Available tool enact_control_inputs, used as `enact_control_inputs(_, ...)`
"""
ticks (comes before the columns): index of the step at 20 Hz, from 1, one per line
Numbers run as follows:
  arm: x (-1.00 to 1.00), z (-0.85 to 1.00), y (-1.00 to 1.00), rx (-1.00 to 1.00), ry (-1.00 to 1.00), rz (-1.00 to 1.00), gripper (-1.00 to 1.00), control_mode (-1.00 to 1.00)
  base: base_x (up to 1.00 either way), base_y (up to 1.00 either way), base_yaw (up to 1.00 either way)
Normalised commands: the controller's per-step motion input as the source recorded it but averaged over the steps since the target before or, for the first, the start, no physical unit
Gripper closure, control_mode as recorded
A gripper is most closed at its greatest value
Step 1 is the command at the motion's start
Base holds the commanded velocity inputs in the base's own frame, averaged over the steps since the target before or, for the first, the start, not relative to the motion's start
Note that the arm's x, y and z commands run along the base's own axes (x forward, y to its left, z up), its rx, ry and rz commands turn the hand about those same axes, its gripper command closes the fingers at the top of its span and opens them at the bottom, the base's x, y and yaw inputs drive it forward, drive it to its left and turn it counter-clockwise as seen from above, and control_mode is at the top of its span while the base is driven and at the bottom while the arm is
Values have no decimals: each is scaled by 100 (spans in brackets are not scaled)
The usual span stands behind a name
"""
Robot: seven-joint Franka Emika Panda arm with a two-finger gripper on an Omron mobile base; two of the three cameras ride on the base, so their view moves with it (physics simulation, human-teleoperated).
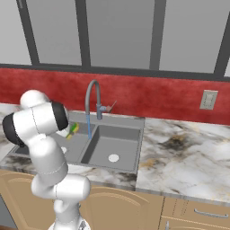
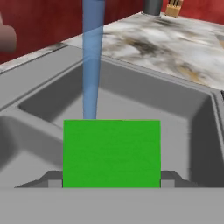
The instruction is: Soak the sponge with water for a few seconds and then drop it inside the sink.
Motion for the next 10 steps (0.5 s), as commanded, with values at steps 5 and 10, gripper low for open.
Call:
enact_control_inputs(5, -11, 19, 51, 1, 1, 15, 100, -100, 0, 0, 0)
enact_control_inputs(10, 0, 17, 47, 0, 13, 31, 100, -100, 0, 0, 0)
